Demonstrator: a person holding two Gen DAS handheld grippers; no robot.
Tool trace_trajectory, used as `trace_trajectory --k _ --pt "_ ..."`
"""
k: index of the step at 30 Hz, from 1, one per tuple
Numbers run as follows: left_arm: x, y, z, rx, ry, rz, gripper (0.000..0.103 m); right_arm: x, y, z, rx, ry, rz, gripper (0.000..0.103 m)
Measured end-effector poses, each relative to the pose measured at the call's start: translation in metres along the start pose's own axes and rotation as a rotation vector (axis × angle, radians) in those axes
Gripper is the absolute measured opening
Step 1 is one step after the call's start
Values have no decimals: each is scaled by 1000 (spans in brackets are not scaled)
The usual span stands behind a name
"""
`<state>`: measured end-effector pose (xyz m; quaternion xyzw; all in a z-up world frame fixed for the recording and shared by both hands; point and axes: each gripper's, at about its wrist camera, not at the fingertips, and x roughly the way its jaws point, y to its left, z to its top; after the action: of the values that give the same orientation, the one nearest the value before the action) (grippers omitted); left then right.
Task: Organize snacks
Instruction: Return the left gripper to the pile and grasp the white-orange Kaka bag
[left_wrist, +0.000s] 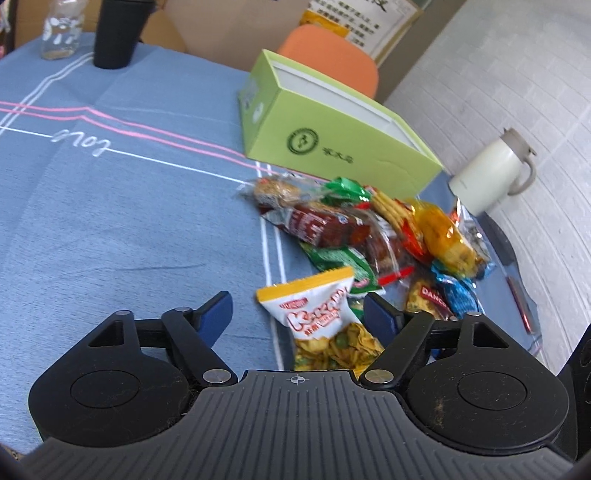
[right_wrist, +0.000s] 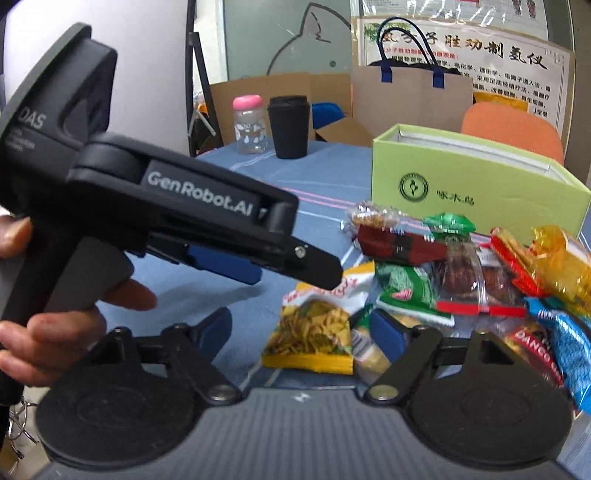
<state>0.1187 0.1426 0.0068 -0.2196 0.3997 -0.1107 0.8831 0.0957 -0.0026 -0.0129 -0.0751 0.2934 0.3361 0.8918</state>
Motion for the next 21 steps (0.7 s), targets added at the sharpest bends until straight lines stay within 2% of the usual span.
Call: trace_trajectory --k 5,9,12,17,19,21 --pt "5 1 -3 0 24 -15 50 6 12 2 -25 11 40 79" --pt "-4 10 -5 -4 15 19 46 17 24 5 -31 18 86 78" --pt "-10 20 -6 -30 15 33 46 23 26 5 -23 23 122 79" --pt "-16 24 -5 -39 -16 58 51 29 22 6 0 31 112 79" --pt "-12 21 -4 -24 -12 78 58 36 20 7 16 42 113 80" --pt "-7 19 -6 -12 -3 99 60 38 22 6 9 39 97 89"
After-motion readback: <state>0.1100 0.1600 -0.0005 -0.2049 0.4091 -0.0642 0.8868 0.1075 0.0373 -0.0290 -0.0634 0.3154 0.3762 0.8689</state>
